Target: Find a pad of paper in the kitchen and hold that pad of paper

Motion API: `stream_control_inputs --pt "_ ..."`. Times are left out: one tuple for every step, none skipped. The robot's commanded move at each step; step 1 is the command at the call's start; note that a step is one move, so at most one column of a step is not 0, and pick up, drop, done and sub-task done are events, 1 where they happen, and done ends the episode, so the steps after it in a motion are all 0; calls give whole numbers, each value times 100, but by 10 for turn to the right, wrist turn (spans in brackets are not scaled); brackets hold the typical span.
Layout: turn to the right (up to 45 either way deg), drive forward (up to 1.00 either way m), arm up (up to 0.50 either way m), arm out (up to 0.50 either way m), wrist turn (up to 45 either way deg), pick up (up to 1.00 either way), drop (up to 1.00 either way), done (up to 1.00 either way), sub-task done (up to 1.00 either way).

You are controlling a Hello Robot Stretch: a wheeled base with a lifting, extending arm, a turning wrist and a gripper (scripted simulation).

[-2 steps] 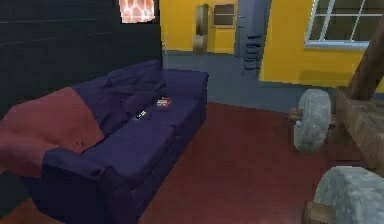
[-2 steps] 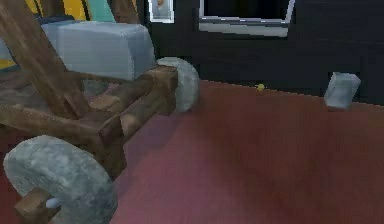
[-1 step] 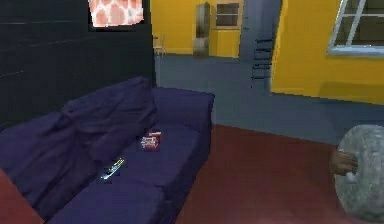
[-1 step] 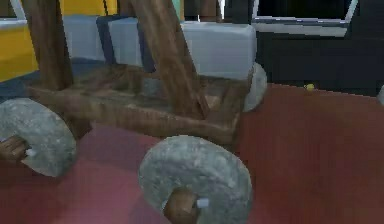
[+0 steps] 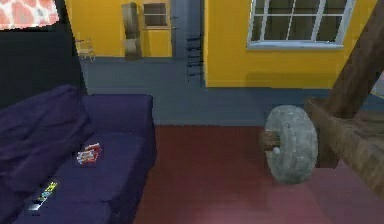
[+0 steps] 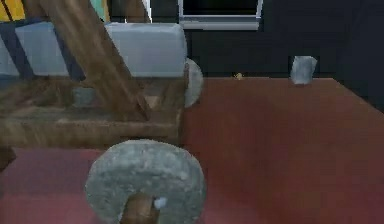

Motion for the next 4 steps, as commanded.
stream_control_inputs --pt "0 100 0 0 0 0 0 0 0" --pt "0 100 0 0 0 0 0 0 0" --pt "90 0 0 0 0 0 0 0 0" --pt "0 25 0 0 0 0 0 0 0"
